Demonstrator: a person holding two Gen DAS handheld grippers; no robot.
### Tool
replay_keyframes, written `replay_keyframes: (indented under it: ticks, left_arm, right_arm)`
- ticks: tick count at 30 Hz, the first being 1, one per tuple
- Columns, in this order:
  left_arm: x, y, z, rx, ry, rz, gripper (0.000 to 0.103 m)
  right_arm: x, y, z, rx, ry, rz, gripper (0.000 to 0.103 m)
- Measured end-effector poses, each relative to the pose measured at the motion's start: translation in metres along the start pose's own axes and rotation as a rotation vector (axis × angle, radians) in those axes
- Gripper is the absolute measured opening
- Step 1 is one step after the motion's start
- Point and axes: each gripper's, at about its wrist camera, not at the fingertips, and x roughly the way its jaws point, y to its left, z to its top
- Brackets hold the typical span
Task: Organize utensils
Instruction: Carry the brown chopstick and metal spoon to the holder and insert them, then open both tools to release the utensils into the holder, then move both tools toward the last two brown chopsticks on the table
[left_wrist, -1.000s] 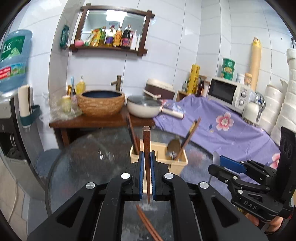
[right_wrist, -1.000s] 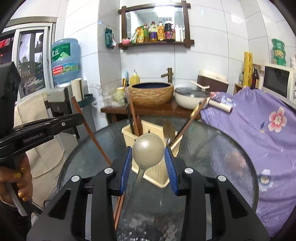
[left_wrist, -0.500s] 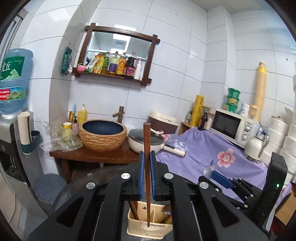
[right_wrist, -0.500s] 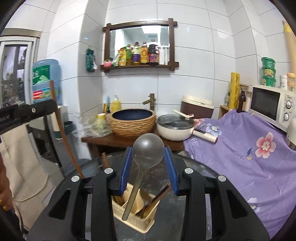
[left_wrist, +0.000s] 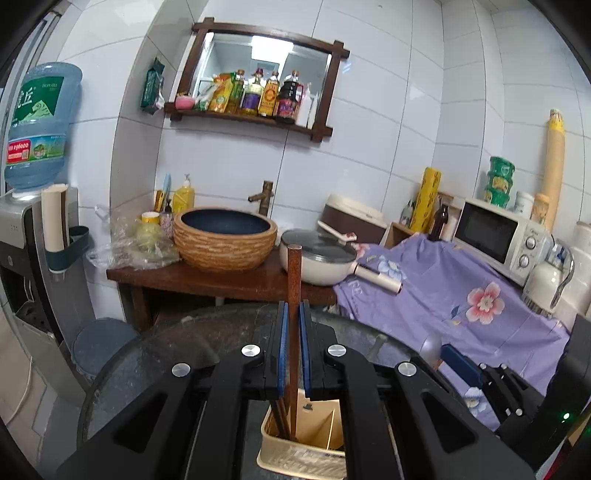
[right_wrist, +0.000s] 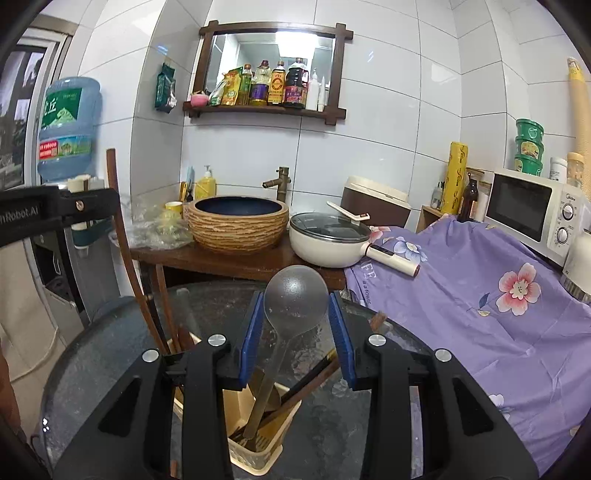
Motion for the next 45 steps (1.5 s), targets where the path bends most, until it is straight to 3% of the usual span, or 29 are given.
replay_keyframes:
  ticks: [12, 22, 24, 26, 27, 33, 35, 38, 41, 45]
  left_arm:
    - [0.03, 0.008, -0.058, 0.01, 0.125, 0.003, 0.006]
    - [0.036, 0.011, -0.074, 0.021, 0.161, -0.007, 0.003]
    - [0.033, 0.01, -0.075, 0.026, 0.15, -0.007, 0.003]
    - [0.029, 0.008, -0.075, 0.043, 0.142, -0.003, 0.004]
    - [0.027, 0.007, -0.076, 0.049, 0.138, -0.003, 0.005]
    - [0.01, 0.012, -0.084, 0.051, 0.124, 0.0, 0.036]
    - [-0.001, 0.02, -0.088, 0.041, 0.106, 0.014, 0.059]
    - [-0.015, 0.033, -0.098, 0.031, 0.101, 0.049, 0.075]
    - [-0.023, 0.047, -0.117, 0.024, 0.145, 0.079, 0.081]
    - [-0.032, 0.064, -0.143, 0.017, 0.196, 0.124, 0.082]
  right_arm:
    - [0.018, 0.015, -0.056, -0.032, 0.056, -0.012, 0.037]
    - [0.021, 0.014, -0.072, -0.036, 0.062, -0.014, 0.037]
    - [0.02, 0.013, -0.072, -0.028, 0.057, -0.005, 0.041]
    - [0.016, 0.012, -0.073, -0.03, 0.038, -0.01, 0.058]
    - [0.014, 0.012, -0.073, -0.031, 0.028, -0.016, 0.059]
    - [-0.008, 0.011, -0.081, -0.029, 0.016, 0.001, 0.059]
    - [-0.016, 0.013, -0.086, -0.04, 0.021, 0.018, 0.061]
    - [-0.026, 0.017, -0.099, -0.014, 0.098, 0.11, 0.067]
    - [-0.026, 0.021, -0.117, 0.041, 0.228, 0.218, 0.069]
    - [-0.025, 0.033, -0.151, 0.043, 0.37, 0.265, 0.068]
